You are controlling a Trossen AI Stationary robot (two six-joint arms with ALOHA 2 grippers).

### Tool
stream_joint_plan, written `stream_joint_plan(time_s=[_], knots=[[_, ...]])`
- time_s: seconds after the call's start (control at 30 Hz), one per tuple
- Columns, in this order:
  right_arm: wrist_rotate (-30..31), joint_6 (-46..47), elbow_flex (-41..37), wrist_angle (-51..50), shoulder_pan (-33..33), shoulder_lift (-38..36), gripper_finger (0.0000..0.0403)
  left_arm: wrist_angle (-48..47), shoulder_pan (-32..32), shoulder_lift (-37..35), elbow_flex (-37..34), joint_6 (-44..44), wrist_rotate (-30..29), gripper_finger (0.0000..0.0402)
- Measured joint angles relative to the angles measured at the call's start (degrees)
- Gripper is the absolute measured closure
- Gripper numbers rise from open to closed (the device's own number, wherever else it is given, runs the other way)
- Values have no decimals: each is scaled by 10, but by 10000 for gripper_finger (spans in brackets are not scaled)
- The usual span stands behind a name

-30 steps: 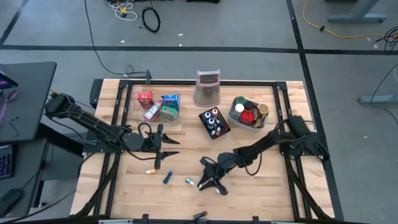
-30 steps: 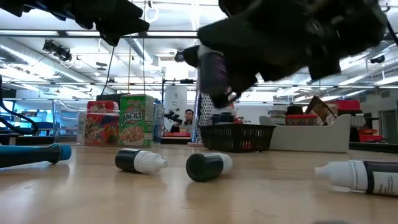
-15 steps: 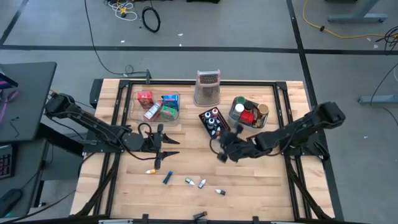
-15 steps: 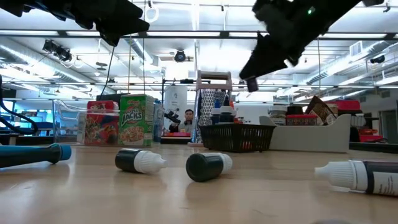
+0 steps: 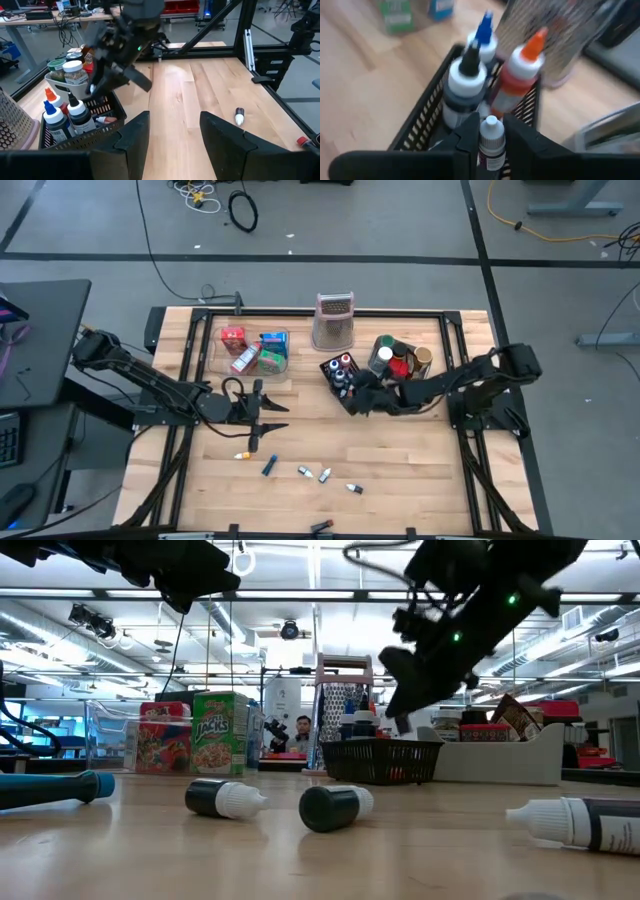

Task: Pick & Place Kitchen Items
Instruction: Put the violet food coloring bottle into the black bin

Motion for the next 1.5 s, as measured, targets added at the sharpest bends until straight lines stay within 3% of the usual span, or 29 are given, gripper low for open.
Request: stream_joint_plan(time_s=[0.1, 0.37, 0.57, 0.7, 0.83, 1.07, 1.23, 1.5], knots=[[-47, 0, -23, 33, -20, 3, 321, 0, 0, 0, 0, 0, 0, 219], [-50, -23, -61, 95, -34, 2, 266, 0, 0, 0, 0, 1, 0, 219], [-55, -105, -62, 115, -30, -2, 220, 0, 0, 0, 0, 6, 0, 219], [-61, -140, -62, 140, -20, -27, 207, 0, 0, 0, 0, 6, 0, 219], [-115, -171, -62, 112, 2, -75, 204, 0, 0, 0, 0, 6, 0, 219], [-156, -130, -62, 79, 103, -171, 204, -1, 0, 0, 0, 6, 0, 219], [-171, -114, -62, 84, 198, -183, 204, 1, 0, 0, 0, 6, 0, 219], [-22, -77, -62, 143, 319, -76, 204, 27, 0, 0, 0, 33, 0, 219]])
